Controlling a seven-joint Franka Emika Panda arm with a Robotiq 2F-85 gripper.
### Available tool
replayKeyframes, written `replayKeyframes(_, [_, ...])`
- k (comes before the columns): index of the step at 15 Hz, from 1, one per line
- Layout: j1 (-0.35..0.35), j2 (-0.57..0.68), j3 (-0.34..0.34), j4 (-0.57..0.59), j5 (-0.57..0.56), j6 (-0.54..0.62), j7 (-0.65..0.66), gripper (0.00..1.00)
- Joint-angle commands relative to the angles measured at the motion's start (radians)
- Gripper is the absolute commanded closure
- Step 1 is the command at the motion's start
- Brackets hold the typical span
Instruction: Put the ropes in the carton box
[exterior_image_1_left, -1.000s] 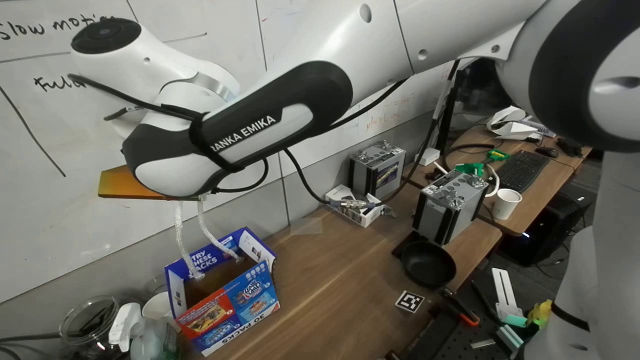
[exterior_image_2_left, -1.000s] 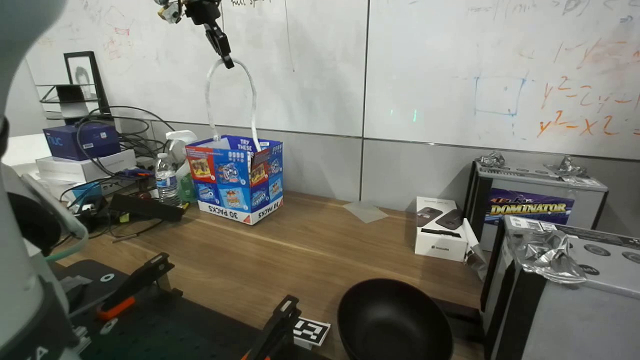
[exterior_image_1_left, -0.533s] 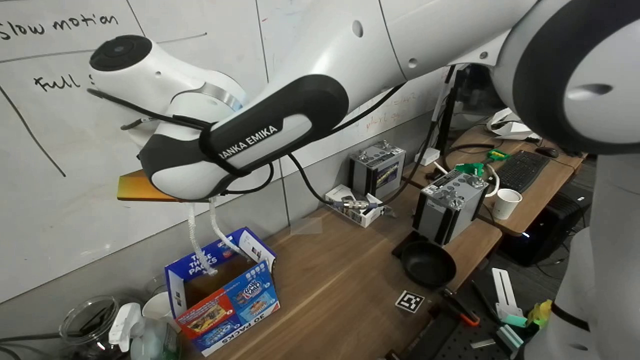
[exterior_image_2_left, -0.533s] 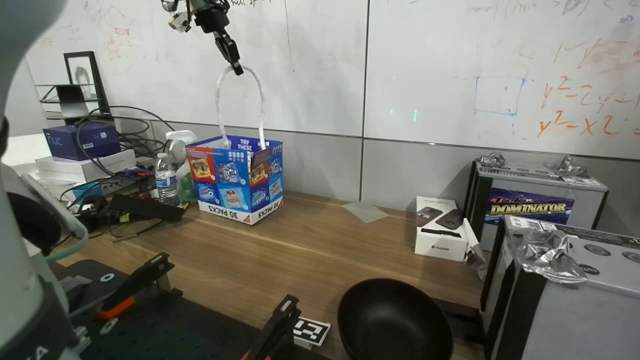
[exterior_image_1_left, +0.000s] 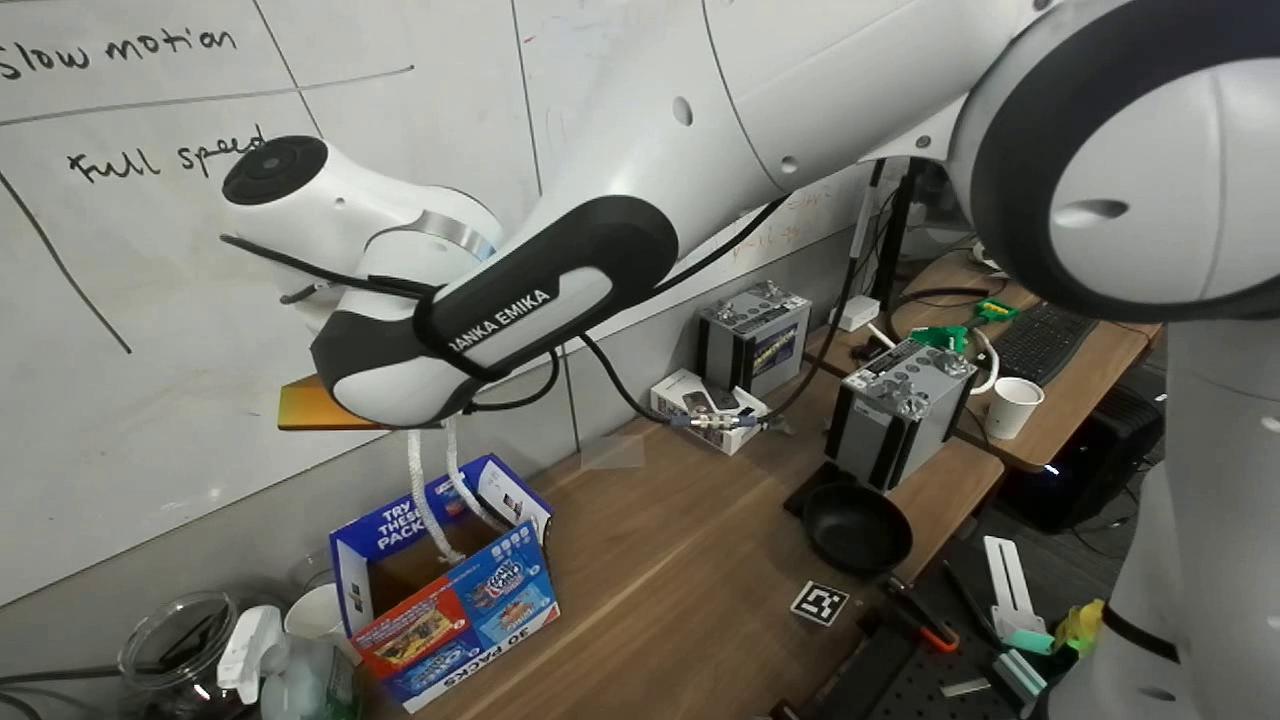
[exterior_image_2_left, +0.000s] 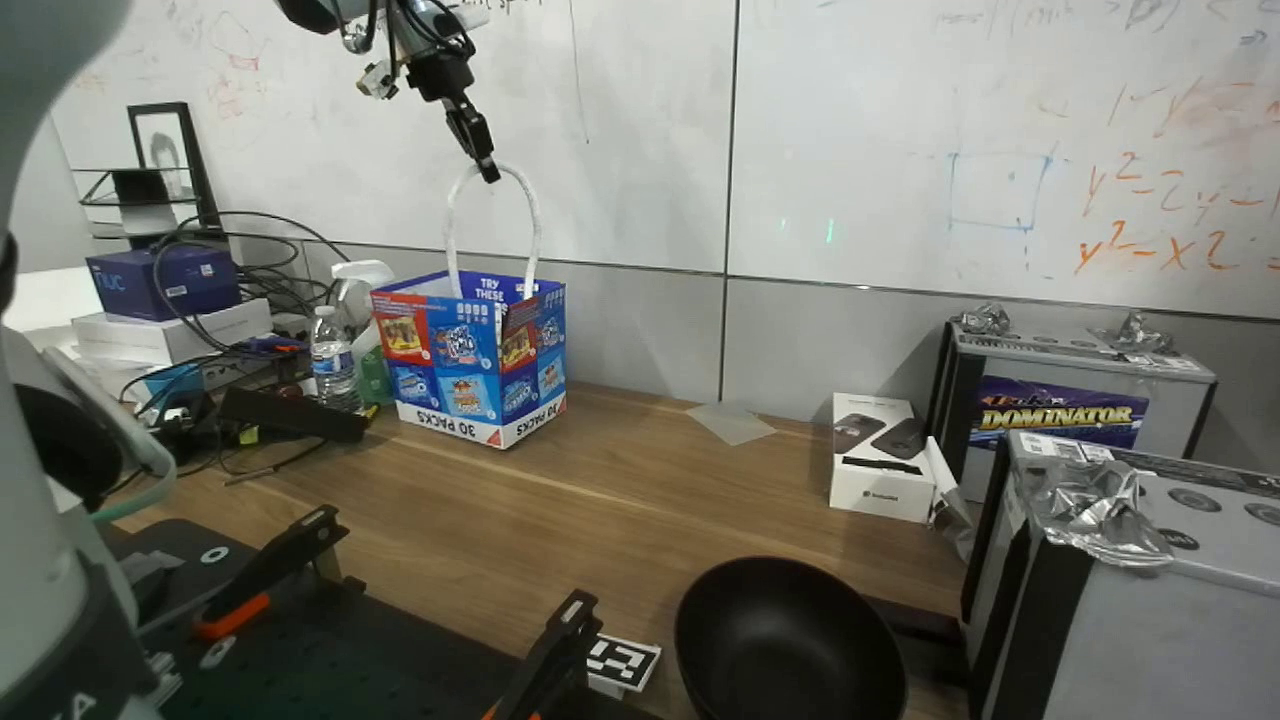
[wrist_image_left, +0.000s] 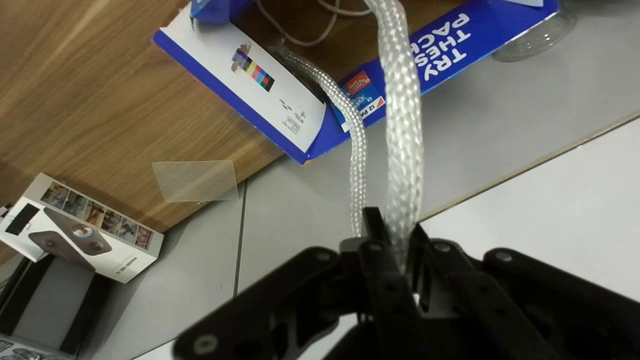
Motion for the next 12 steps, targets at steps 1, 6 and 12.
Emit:
replayKeyframes(1, [0.002,0.002,-0.007,0.001,-0.001,-0.016,0.0,0.97])
replayKeyframes(6, [-0.019,-0.004,0.004,-0.025,0.048,-0.006,-0.028,0.97])
replayKeyframes(12, [-0.043,-0.014,0.026,-0.055,0.166,-0.017,-0.115,0.97])
